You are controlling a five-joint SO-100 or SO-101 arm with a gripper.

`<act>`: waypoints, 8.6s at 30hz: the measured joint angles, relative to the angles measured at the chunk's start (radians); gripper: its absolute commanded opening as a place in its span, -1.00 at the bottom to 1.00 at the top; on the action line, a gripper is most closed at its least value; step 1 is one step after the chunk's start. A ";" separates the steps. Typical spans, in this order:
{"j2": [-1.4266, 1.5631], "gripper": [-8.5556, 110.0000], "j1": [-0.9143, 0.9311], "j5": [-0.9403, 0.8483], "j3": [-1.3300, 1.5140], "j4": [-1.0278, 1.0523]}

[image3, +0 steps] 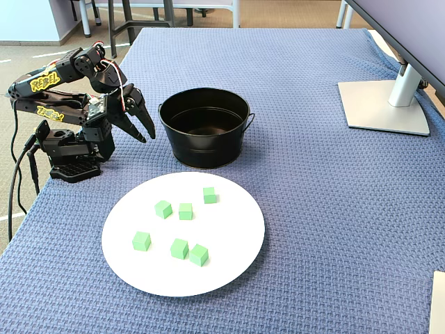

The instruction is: Pick up the green cubes from the white plate and place them in the black recipient

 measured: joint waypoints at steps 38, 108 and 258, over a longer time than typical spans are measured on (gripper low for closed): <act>-1.463 -0.45 0.353 -0.238 -0.988 -0.098; -0.953 -0.79 -0.296 0.077 -0.992 0.011; -1.015 -0.44 -0.318 0.000 -0.942 -0.101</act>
